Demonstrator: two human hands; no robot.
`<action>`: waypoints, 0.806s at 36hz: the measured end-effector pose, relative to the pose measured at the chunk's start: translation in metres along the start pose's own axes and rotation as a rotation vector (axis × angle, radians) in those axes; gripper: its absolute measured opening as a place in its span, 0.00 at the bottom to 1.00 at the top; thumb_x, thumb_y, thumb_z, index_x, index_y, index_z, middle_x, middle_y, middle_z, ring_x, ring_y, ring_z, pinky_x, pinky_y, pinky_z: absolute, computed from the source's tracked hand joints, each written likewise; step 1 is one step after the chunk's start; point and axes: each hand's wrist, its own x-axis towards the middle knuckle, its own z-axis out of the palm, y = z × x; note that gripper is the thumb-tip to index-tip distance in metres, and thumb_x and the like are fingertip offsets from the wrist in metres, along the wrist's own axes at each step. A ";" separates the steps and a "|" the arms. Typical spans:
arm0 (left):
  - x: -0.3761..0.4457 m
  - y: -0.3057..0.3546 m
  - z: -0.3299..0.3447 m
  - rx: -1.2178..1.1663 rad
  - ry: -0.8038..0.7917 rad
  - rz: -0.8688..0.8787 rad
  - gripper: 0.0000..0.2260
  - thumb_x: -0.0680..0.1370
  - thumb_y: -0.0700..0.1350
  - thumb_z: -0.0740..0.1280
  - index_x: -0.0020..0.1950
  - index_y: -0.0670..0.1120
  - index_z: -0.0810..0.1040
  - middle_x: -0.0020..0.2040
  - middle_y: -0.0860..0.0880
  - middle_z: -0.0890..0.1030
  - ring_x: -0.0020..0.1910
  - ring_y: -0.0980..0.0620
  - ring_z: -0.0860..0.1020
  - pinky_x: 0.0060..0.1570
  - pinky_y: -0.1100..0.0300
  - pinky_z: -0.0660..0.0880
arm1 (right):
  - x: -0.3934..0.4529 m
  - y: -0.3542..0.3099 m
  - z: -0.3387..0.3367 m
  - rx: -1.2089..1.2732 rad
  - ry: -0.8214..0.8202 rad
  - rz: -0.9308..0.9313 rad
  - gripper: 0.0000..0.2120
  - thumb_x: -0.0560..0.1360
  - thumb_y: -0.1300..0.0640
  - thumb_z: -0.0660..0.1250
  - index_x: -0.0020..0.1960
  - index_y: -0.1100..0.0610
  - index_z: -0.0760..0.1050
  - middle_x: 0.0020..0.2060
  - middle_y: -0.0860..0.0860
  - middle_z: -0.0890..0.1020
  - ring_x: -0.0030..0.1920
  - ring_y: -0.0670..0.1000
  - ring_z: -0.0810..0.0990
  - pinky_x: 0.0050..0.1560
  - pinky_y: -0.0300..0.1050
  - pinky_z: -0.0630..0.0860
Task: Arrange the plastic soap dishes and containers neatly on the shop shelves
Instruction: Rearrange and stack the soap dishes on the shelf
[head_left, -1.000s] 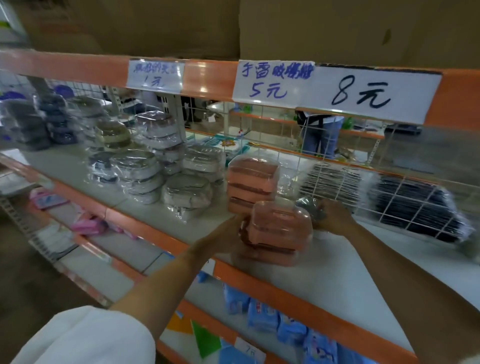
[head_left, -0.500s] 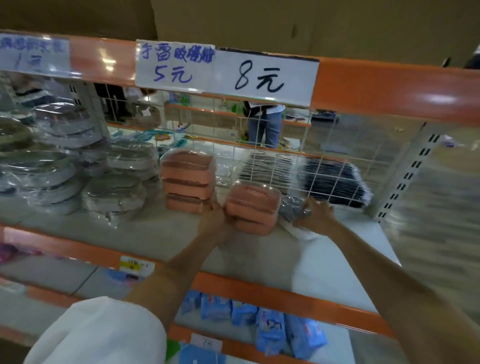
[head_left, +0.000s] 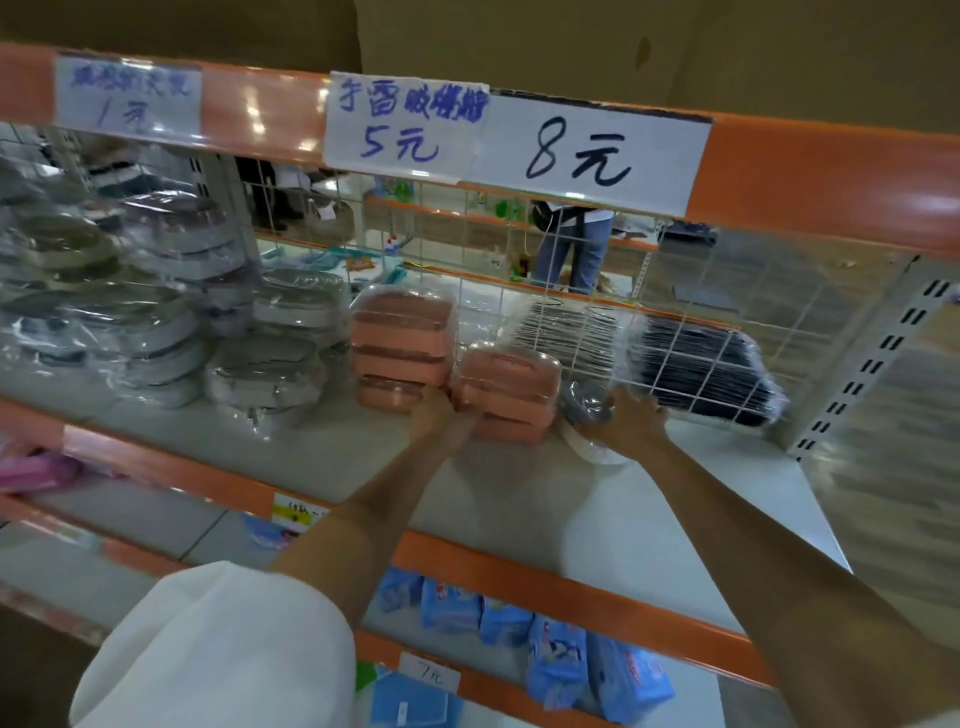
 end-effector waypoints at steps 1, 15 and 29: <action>0.003 -0.002 0.000 0.029 -0.015 0.012 0.26 0.73 0.55 0.67 0.65 0.40 0.73 0.57 0.41 0.79 0.56 0.40 0.78 0.46 0.59 0.70 | -0.003 0.001 -0.002 -0.010 0.007 0.001 0.38 0.68 0.30 0.65 0.67 0.56 0.66 0.67 0.60 0.68 0.68 0.62 0.65 0.65 0.53 0.63; -0.034 -0.020 -0.062 0.586 -0.265 0.337 0.24 0.77 0.44 0.67 0.71 0.41 0.64 0.68 0.43 0.68 0.65 0.45 0.69 0.53 0.61 0.65 | -0.095 -0.001 -0.030 -0.253 -0.123 0.035 0.39 0.73 0.36 0.64 0.70 0.64 0.63 0.65 0.60 0.68 0.71 0.62 0.57 0.69 0.49 0.55; -0.061 -0.100 -0.198 0.789 -0.280 0.393 0.24 0.79 0.54 0.61 0.72 0.44 0.64 0.70 0.42 0.67 0.69 0.44 0.67 0.65 0.54 0.67 | -0.182 -0.138 -0.002 -0.010 -0.144 -0.108 0.34 0.73 0.45 0.70 0.73 0.56 0.61 0.64 0.61 0.64 0.68 0.59 0.59 0.64 0.46 0.62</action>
